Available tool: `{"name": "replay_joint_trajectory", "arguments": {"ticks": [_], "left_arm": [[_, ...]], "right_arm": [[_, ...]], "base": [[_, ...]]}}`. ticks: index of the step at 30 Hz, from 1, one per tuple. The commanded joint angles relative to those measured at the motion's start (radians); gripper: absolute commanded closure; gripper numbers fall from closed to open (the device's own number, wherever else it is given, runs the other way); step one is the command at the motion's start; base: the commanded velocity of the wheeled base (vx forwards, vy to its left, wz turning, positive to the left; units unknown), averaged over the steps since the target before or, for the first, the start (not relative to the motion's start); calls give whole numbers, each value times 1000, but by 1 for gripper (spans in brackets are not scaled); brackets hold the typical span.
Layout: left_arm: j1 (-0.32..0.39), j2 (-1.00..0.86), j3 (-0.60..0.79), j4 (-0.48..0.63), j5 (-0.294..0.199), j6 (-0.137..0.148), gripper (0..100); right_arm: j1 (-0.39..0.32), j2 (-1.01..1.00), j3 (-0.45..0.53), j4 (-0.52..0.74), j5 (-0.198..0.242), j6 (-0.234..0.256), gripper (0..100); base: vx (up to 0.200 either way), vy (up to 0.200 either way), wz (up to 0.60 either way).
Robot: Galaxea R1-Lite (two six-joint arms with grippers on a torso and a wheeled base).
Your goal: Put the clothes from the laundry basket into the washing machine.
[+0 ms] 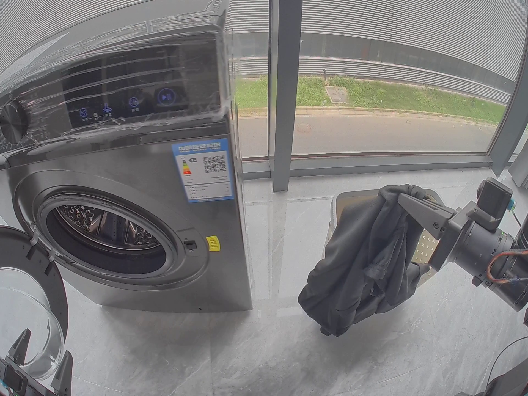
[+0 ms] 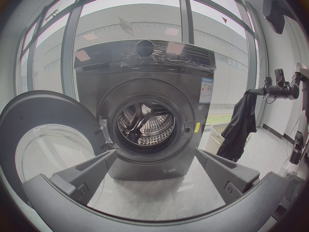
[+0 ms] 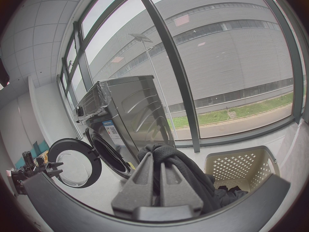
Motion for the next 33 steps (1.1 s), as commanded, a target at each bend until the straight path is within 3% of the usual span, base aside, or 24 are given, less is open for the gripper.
{"name": "replay_joint_trajectory", "arguments": {"ticks": [1,13,28,33], "left_arm": [[1,-17,15,0,0,0,0],[1,-17,15,0,0,0,0],[1,-17,15,0,0,-2,0],[1,-17,15,0,0,-2,0]], "right_arm": [[0,1,0,0,1,0,100],[-3,1,3,1,-1,1,100],[-1,3,9,1,1,1,100],[-1,4,6,1,10,3,100]], "base": [[0,0,0],[-200,0,0],[0,0,0],[0,200,0]]}}
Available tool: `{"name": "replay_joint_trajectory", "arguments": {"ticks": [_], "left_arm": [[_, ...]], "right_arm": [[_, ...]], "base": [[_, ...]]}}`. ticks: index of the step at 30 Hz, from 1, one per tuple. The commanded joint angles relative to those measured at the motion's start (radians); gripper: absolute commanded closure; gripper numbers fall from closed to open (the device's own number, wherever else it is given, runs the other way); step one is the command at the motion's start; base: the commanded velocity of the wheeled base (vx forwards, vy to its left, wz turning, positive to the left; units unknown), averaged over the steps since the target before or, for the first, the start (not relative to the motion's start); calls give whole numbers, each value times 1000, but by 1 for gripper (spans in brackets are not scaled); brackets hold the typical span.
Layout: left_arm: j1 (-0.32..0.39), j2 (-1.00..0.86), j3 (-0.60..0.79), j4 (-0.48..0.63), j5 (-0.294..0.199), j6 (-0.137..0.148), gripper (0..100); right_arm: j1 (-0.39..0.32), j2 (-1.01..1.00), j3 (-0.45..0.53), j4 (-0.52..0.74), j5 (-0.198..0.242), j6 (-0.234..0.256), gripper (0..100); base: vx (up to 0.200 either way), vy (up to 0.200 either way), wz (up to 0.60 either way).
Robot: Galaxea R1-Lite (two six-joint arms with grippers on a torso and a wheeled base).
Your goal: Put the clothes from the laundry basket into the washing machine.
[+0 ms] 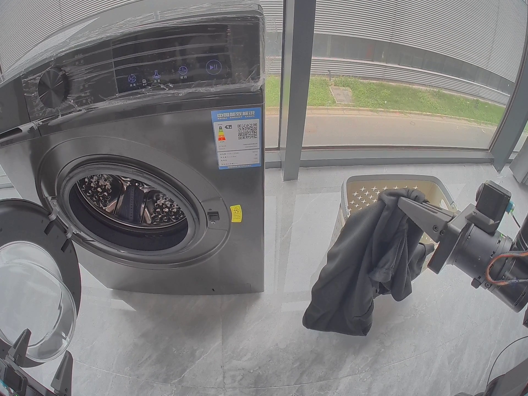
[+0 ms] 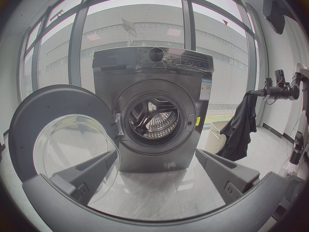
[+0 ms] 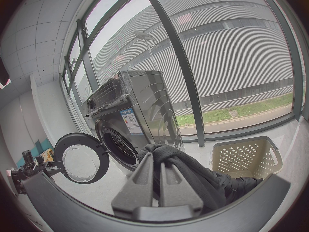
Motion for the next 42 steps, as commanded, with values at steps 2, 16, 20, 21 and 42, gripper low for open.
{"name": "replay_joint_trajectory", "arguments": {"ticks": [2,16,20,21,42], "left_arm": [[0,-17,15,0,0,1,0],[0,-17,15,0,0,0,0],[0,-17,15,0,0,1,0],[0,-17,15,0,0,1,0],[0,-17,15,0,0,0,0]], "right_arm": [[-1,3,3,7,24,2,100],[15,6,-17,-1,99,31,100],[1,-3,-23,4,163,34,100],[-1,-3,-23,5,165,34,100],[-21,11,-21,18,177,76,100]], "base": [[0,200,0],[0,71,0],[-50,0,0],[-200,0,0],[-10,76,0]]}}
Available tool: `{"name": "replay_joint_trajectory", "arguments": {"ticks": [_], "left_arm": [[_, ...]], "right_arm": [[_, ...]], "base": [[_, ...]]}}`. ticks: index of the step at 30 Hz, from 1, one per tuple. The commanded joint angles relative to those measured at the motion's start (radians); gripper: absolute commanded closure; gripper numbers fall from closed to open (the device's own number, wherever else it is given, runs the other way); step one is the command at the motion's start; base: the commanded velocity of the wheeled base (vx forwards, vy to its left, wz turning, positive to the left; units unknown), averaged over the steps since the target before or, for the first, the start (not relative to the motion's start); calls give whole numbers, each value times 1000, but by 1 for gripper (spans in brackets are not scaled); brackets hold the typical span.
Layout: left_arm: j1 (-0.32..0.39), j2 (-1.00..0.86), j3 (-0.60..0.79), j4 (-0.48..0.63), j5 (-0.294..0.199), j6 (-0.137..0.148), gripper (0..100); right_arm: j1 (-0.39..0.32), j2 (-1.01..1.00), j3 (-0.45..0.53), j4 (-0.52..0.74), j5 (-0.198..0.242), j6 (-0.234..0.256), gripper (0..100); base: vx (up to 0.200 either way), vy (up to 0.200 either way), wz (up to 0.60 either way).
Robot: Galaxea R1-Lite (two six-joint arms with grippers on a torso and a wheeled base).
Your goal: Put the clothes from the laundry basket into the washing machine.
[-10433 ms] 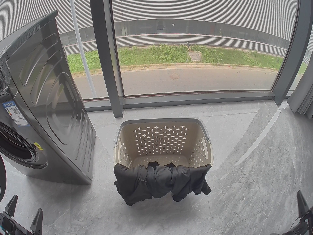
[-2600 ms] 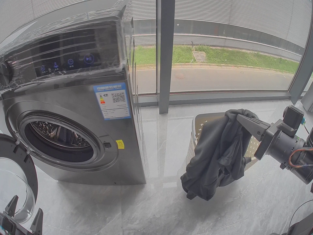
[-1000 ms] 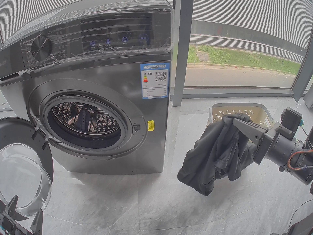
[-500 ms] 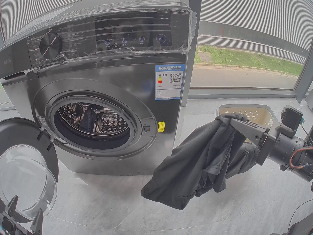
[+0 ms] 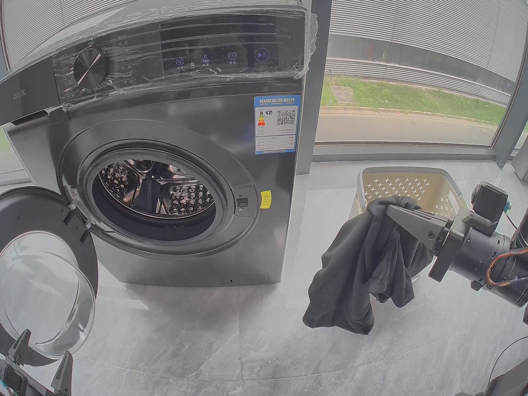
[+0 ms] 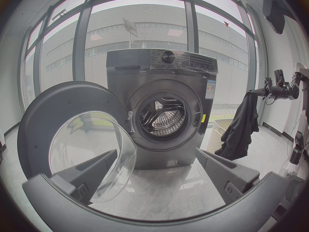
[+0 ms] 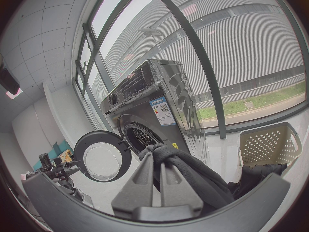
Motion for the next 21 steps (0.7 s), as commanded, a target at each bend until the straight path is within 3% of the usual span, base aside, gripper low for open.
{"name": "replay_joint_trajectory", "arguments": {"ticks": [1,4,21], "left_arm": [[0,-16,15,0,0,-2,0],[0,-16,15,0,0,-2,0],[0,-16,15,-2,0,0,0]], "right_arm": [[-2,8,-10,-1,0,11,100],[7,5,-8,-1,6,18,100],[12,5,-1,-2,26,9,100]], "base": [[0,200,0],[0,200,0],[0,0,0]]}}
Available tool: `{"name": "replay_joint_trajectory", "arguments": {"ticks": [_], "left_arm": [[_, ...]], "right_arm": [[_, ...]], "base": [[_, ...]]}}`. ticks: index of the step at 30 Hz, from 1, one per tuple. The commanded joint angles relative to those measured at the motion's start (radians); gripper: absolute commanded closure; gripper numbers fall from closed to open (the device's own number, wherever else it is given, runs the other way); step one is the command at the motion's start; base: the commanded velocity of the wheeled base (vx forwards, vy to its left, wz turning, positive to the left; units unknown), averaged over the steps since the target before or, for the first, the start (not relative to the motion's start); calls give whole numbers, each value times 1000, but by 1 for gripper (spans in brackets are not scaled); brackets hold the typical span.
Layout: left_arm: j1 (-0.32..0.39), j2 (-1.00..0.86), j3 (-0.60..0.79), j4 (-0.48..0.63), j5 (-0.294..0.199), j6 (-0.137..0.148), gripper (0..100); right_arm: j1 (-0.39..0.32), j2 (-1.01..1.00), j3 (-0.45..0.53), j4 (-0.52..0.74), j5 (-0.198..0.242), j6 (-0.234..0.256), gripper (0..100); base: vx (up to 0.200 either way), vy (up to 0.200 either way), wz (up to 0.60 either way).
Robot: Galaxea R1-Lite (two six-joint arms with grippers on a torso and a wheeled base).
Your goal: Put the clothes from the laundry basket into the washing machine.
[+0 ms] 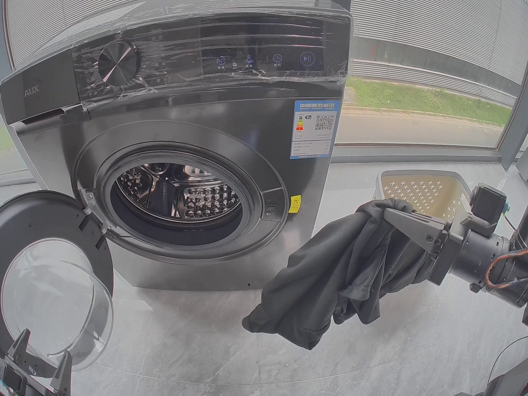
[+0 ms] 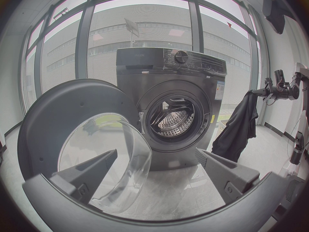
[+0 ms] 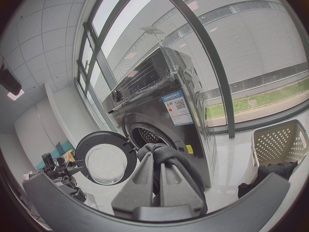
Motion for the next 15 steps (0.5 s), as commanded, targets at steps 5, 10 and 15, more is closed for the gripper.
{"name": "replay_joint_trajectory", "arguments": {"ticks": [5,10,15], "left_arm": [[0,-16,15,0,0,0,0],[0,-16,15,0,0,0,0],[0,-16,15,0,0,0,0]], "right_arm": [[2,-4,-8,-2,7,1,100],[-7,-4,-9,-2,19,6,100],[-12,-8,-11,1,24,11,100]], "base": [[-160,0,0],[-80,0,0],[0,0,0]]}}
